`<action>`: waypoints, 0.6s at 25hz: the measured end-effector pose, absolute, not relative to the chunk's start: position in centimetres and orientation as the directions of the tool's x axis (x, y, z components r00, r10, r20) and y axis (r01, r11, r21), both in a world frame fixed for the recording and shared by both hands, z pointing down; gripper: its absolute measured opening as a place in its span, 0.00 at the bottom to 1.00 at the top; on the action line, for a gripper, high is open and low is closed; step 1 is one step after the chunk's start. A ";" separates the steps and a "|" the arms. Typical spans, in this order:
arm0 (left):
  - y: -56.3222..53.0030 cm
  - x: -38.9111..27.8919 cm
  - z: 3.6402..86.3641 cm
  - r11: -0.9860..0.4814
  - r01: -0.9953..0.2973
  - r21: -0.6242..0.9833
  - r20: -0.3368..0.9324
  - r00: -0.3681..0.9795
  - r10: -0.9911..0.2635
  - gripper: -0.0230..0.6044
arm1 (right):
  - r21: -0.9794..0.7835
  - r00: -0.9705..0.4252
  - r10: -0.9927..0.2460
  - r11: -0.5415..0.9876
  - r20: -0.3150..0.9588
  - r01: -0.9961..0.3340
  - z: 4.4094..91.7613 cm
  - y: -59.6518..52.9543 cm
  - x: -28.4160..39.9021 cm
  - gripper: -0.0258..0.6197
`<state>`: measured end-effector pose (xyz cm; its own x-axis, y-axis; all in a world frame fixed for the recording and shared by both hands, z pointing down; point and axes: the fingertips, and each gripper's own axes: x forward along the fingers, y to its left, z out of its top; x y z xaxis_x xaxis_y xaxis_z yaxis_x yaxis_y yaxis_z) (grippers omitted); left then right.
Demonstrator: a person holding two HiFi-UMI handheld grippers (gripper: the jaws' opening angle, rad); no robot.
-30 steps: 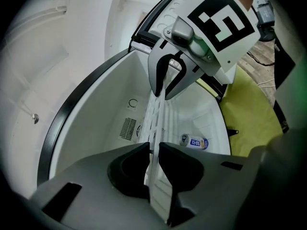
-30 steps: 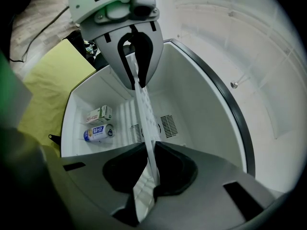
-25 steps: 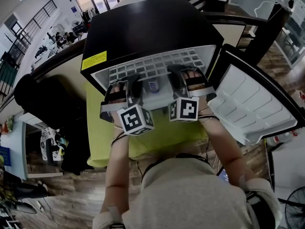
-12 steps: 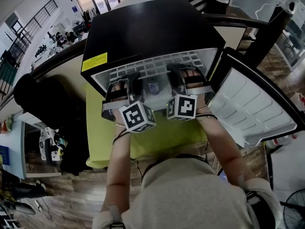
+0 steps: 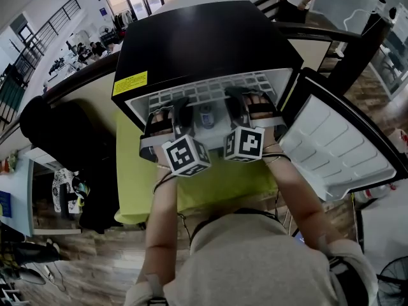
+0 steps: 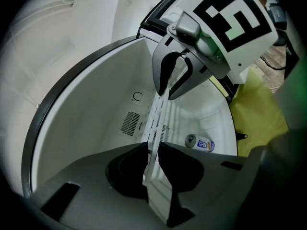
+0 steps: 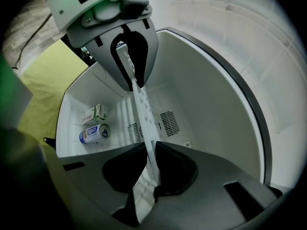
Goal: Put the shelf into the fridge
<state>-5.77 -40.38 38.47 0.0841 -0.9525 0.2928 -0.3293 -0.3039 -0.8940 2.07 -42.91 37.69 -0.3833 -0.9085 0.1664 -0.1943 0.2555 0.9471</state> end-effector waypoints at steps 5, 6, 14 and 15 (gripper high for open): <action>-40.4 -5.7 38.5 -0.309 -0.353 -0.883 0.300 0.083 -0.950 0.16 | 0.945 -0.384 -0.909 0.254 0.160 -0.208 37.6 -42.8 2.0 0.15; -40.3 -5.7 38.6 -0.314 -0.354 -0.881 0.304 0.086 -0.949 0.17 | 0.940 -0.387 -0.908 0.260 0.161 -0.219 37.6 -42.8 2.1 0.15; -39.8 -5.8 38.4 -0.343 -0.397 -0.851 0.325 0.114 -0.939 0.28 | 0.905 -0.416 -0.896 0.299 0.157 -0.302 37.5 -41.9 1.9 0.24; -39.6 -5.7 38.0 -0.333 -0.407 -0.851 0.310 0.122 -0.943 0.28 | 0.899 -0.420 -0.894 0.303 0.154 -0.315 37.5 -41.7 1.9 0.25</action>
